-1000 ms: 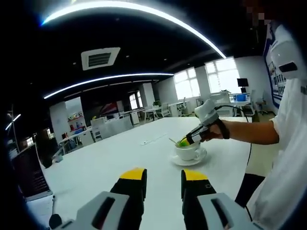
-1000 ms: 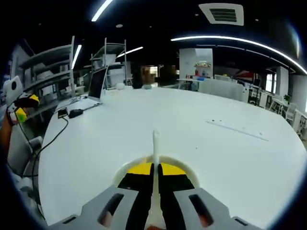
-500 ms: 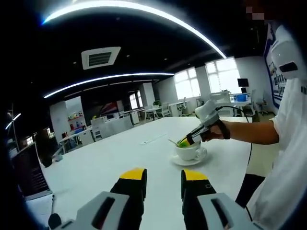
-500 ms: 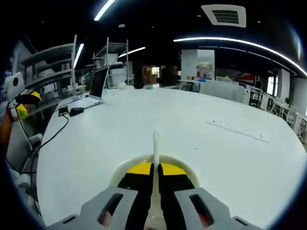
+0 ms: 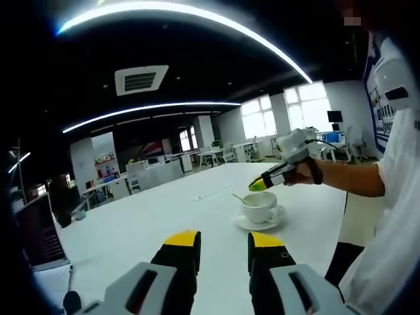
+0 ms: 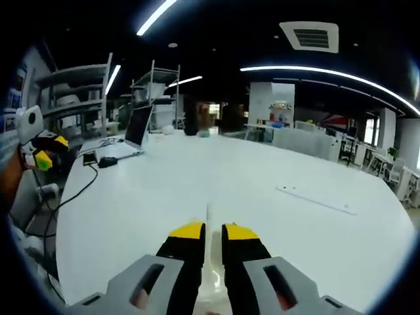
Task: Tidy tabletop coffee trays, cups and spoons，present forward
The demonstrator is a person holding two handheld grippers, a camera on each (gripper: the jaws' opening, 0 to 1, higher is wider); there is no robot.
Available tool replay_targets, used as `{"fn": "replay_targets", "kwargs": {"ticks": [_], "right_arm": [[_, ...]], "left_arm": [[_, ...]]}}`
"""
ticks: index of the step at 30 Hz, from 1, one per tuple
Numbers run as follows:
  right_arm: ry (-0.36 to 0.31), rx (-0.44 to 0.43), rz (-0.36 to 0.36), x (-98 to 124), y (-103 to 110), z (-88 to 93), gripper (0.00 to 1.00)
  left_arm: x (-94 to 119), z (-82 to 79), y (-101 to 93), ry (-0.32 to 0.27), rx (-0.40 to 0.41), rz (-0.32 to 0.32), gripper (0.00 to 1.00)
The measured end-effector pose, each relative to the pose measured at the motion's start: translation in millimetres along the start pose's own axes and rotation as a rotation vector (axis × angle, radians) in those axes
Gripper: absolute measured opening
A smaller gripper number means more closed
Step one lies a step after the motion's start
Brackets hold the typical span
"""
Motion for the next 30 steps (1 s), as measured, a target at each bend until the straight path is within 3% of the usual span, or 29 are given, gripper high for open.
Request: {"fn": "replay_targets", "kwargs": {"ticks": [4,10,14,18,25,30], "right_arm": [[-0.054,0.013,0.009,20,-2,-12.4,0.11],[-0.191,0.047,0.001,50,-20,-27.1,0.11],[-0.22,0.05,0.021,70,-28,-28.3,0.13],[-0.242,0.072,0.061,88,-40,-27.6,0.14],[-0.293,0.042,0.124,119,-61,-23.2,0.16],[-0.325,0.019,0.165,140,-70,-15.5,0.16]], "left_arm": [[-4,-0.6,-1.3,-0.007,0.002,-0.01,0.3],[-13,2.2,0.7,-0.014,0.004,-0.1,0.31],[-17,0.9,3.4,-0.04,0.045,-0.15,0.31],[-20,0.2,7.1,-0.035,0.017,-0.201,0.31],[-25,-0.9,5.3,-0.042,0.019,-0.231,0.31],[-28,2.5,3.5,-0.055,0.074,-0.254,0.32]]}}
Point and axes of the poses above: the point that each gripper's makers call its tool centre point, and the gripper's own axes: x roughly backward along the fingers, y roughly to its left, z roughly out of its underside, the point moved 10 cm from there along x, roughly backward along the fingers, and after that the axes turned 13 degrees about -x, right-handed, at the moved point
